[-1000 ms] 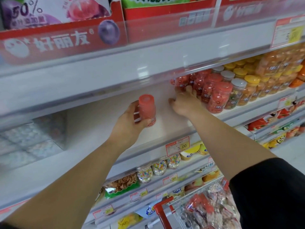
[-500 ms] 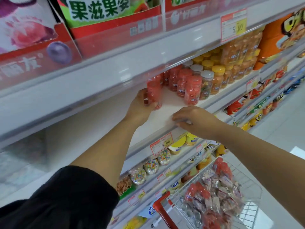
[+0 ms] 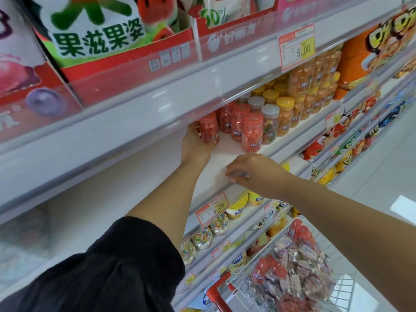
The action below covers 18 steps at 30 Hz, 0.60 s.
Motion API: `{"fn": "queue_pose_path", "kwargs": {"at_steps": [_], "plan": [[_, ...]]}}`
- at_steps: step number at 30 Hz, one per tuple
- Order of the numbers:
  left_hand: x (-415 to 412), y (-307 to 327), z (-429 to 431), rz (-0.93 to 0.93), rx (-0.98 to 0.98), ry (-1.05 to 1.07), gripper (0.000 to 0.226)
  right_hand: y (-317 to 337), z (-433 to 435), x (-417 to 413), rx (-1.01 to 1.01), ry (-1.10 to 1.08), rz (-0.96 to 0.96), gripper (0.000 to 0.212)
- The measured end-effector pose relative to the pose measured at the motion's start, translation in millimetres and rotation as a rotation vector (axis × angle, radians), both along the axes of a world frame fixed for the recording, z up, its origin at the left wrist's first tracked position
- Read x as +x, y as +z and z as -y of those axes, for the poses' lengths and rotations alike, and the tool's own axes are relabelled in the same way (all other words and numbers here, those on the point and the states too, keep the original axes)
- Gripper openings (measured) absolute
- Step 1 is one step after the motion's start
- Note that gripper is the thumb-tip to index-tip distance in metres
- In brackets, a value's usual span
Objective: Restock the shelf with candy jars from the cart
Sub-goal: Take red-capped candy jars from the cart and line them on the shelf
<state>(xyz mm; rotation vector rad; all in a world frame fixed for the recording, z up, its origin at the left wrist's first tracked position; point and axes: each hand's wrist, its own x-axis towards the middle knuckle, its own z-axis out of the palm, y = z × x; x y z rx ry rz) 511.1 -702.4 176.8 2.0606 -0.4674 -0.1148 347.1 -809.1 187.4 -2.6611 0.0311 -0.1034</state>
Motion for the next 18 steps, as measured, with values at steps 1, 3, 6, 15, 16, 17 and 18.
{"fn": "queue_pose_path", "kwargs": {"at_steps": [1, 3, 6, 15, 16, 17, 18], "plan": [[1.0, -0.7, 3.9, 0.003, -0.012, 0.002, 0.065, -0.8, 0.0, 0.1, -0.001, -0.001, 0.002, 0.024], [3.1, -2.6, 9.9, 0.019, -0.03, 0.022, 0.068, -2.1, 0.1, 0.4, -0.001, 0.0, 0.007, 0.024], [6.2, -6.1, 16.2, 0.035, -0.034, 0.059, 0.07, -2.6, 0.4, 0.6, -0.004, 0.007, 0.007, 0.024], [10.6, -12.0, 21.6, 0.04, -0.049, 0.065, 0.07, -4.5, 0.9, 0.5, -0.014, 0.029, 0.041, 0.023], [7.0, -9.9, 19.7, 0.036, -0.051, 0.063, 0.069, -5.0, 1.1, 1.0, -0.017, 0.035, 0.05, 0.023], [3.2, -7.3, 16.9, 0.026, -0.054, 0.064, 0.067, -5.0, 1.3, 1.1, -0.021, 0.037, 0.054, 0.024], [-2.3, -3.6, 12.6, 0.01, -0.065, 0.066, 0.065, -4.8, 1.2, 0.2, -0.024, 0.04, 0.056, 0.026]]}}
